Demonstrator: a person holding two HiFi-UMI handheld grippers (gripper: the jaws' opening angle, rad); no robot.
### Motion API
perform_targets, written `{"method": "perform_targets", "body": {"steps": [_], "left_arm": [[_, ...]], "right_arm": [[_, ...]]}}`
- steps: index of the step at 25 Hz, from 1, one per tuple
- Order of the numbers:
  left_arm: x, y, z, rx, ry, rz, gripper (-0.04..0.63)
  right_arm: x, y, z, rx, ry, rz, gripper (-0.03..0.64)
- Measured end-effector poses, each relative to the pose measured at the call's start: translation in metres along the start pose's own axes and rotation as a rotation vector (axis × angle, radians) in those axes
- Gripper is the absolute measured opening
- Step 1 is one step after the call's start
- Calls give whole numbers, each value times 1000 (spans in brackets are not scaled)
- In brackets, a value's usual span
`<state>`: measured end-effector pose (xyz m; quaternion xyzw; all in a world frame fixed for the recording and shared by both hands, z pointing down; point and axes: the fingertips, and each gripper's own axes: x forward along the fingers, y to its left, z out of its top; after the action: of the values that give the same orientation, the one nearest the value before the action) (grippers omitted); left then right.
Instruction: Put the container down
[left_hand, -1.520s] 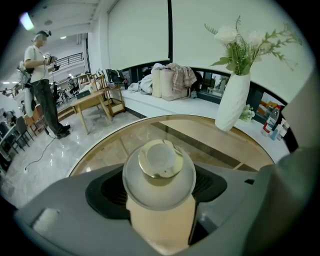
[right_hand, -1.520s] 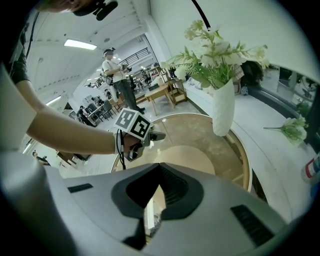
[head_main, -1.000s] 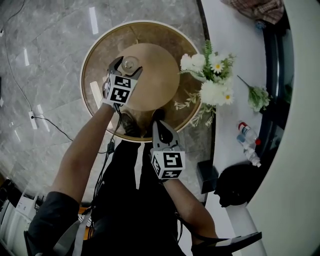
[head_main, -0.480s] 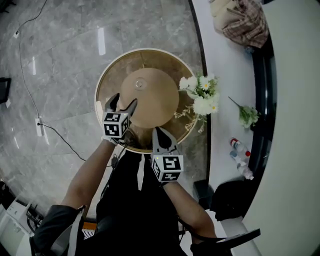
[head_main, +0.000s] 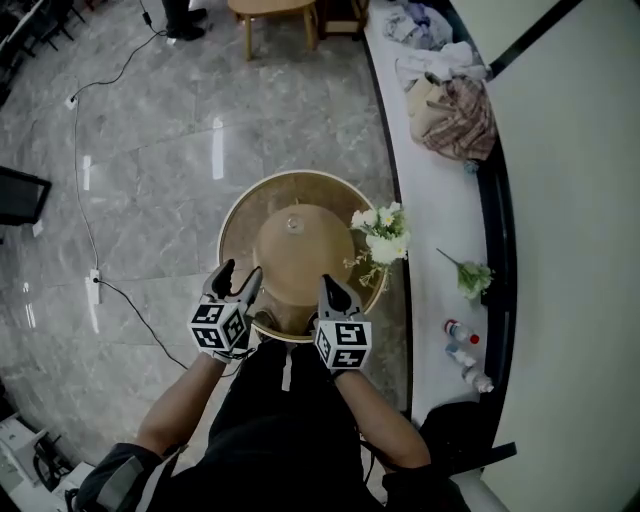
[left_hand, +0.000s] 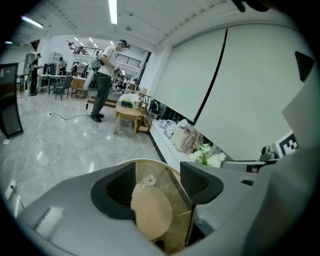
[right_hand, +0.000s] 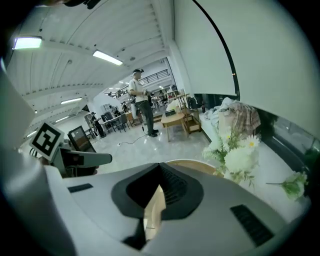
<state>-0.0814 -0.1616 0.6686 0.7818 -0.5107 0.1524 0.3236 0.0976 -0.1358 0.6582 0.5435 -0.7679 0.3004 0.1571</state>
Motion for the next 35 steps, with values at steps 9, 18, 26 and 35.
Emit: {"method": "perform_targets", "body": {"steps": [9,18,26,35], "left_arm": [[-86,-49,100,17,-232,-72,39],[-142,-78,165,83,-370,-103,5],[-186,-90,208,100,-489,-97,5],[-230,-120,247,139,-585,-161,5]], "right_arm": [[-39,35,92,-14,-168,10,8],[-87,59,165,-19,-315,37,8],[-136,90,207,-53,-433,81,8],[-196,130,258,-140,-615,112,8]]}}
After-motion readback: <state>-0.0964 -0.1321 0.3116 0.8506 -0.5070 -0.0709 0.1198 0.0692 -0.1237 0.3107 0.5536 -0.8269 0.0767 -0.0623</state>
